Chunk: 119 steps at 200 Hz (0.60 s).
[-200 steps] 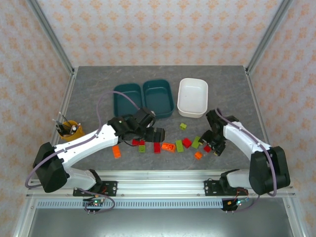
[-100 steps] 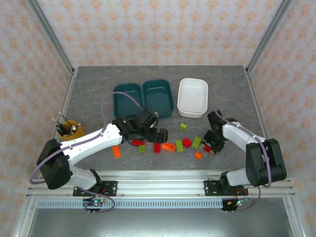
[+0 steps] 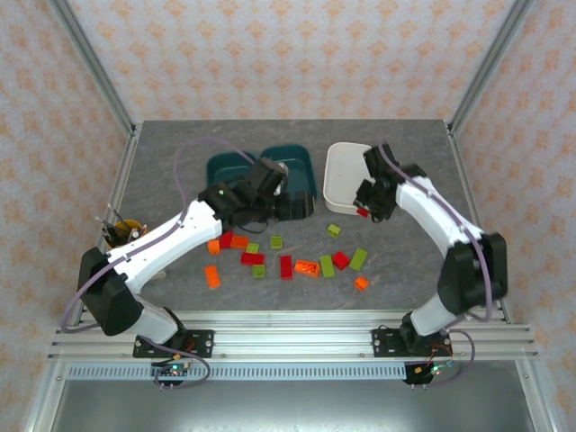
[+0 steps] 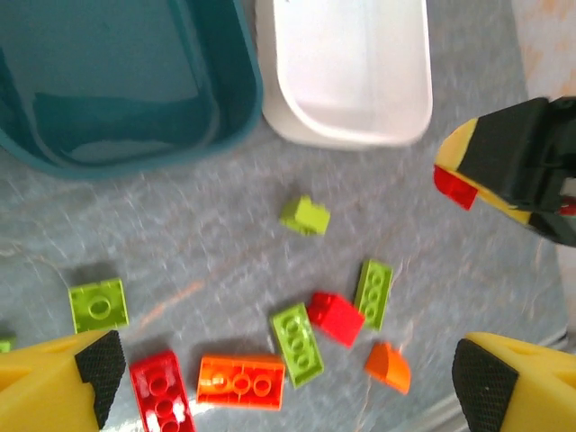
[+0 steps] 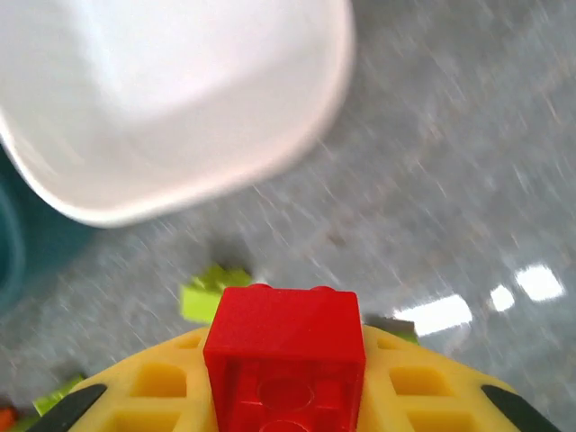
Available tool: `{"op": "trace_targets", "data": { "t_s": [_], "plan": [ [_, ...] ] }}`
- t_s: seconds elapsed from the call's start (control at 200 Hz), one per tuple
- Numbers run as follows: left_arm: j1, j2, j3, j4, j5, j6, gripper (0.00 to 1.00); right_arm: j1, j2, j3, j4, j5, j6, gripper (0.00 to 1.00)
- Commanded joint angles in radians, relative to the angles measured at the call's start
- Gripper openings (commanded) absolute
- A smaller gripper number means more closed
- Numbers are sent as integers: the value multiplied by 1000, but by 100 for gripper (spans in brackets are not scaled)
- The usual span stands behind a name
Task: Sort the legos into containers by color
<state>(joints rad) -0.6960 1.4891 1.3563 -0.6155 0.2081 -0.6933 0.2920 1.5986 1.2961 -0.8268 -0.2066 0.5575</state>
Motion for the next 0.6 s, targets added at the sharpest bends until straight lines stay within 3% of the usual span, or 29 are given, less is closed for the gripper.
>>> {"op": "trace_targets", "data": {
  "t_s": [0.0, 0.23, 0.35, 0.485, 0.591],
  "plan": [
    [73, 40, 45, -4, 34, -47, 97, -3, 175, 154, -42, 56, -51, 31],
    [148, 114, 128, 43, 86, -84, 97, -46, 495, 457, -118, 51, -50, 31],
    [153, 146, 162, 26, 80, -90, 97, -58, 592, 547, -167, 47, -46, 38],
    [156, 142, 151, -10, 50, -109, 97, -50, 585, 576, -169, 60, -60, 56],
    [163, 105, 106, -42, 25, -118, 97, -24, 520, 579, -164, 84, -98, 62]
  ]
}}
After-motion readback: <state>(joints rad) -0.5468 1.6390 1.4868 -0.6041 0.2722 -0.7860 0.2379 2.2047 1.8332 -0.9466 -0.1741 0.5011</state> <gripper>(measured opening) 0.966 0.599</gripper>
